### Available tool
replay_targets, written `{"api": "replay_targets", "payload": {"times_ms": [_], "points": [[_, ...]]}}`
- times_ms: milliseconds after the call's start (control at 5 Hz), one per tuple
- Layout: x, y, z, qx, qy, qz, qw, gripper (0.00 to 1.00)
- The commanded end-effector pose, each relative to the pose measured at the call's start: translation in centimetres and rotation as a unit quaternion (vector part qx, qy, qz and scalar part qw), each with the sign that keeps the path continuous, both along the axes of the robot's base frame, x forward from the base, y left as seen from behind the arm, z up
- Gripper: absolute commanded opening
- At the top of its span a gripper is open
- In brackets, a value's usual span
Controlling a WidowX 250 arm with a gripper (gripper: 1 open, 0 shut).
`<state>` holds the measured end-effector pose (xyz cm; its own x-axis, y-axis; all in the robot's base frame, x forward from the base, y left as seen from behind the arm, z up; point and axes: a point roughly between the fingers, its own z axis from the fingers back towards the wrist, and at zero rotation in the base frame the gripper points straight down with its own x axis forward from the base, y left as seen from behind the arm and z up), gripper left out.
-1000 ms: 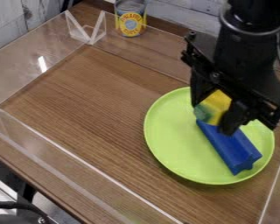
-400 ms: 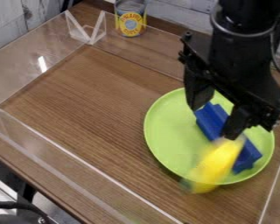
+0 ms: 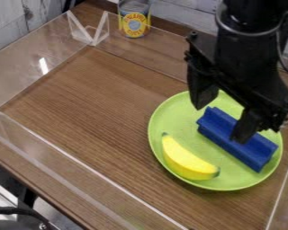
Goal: Put the banana in the green plate
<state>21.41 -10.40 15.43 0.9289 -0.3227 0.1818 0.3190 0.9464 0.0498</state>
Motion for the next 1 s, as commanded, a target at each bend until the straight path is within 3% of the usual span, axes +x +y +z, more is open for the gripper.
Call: {"api": "replay_targets", "payload": {"times_ms": [0,400,600,800], "points": [[0.5,0.6,0.4,-0.007,-0.01,0.009,0.9999,1.0],[1.2,2.6,0.3,-0.006,-0.006,0.028,0.9996,1.0],[2.0,5.0,0.5,-0.003,-0.007,0.053,0.9986,1.0],[1.9,6.2,0.1,-0.007,-0.008,0.058,0.9983,1.0]]}}
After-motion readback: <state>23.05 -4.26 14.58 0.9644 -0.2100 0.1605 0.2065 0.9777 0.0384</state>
